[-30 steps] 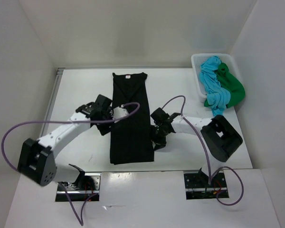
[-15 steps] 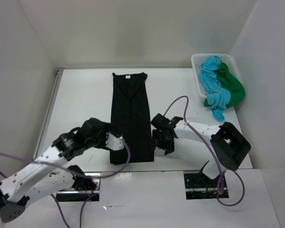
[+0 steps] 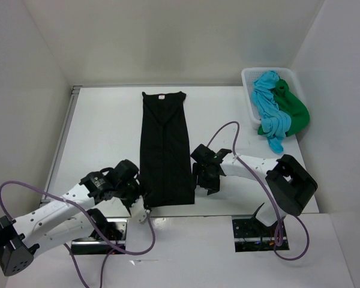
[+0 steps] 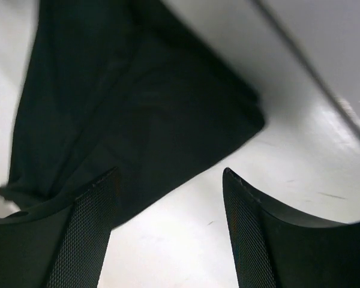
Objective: Fold and stack the t-shirts
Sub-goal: Grab the bottom of the folded rectangular tshirt with both arms
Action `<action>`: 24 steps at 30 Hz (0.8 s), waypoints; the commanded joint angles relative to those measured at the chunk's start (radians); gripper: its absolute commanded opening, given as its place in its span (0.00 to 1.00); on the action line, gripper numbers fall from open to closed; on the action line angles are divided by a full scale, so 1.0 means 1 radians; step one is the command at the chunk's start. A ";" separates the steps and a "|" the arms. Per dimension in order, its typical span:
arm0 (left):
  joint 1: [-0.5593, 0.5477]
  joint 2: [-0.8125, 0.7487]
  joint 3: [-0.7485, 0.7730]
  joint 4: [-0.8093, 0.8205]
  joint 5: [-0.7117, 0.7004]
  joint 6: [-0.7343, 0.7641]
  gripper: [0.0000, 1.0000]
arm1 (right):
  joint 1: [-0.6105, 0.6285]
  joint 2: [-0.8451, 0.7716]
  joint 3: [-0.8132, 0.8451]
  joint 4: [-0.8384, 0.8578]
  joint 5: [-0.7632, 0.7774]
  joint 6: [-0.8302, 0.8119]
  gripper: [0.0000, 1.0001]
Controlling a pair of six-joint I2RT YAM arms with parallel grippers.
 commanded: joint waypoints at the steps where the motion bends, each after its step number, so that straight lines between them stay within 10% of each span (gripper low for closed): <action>1: -0.004 -0.040 -0.074 -0.068 0.119 0.228 0.75 | 0.001 -0.024 -0.011 0.049 0.001 0.012 0.72; 7: -0.036 -0.118 -0.176 -0.058 0.093 0.391 0.68 | -0.008 0.017 -0.011 0.069 -0.019 0.003 0.72; 24: -0.116 0.399 -0.013 -0.049 -0.022 0.390 0.48 | -0.008 0.019 -0.011 0.058 -0.038 -0.007 0.72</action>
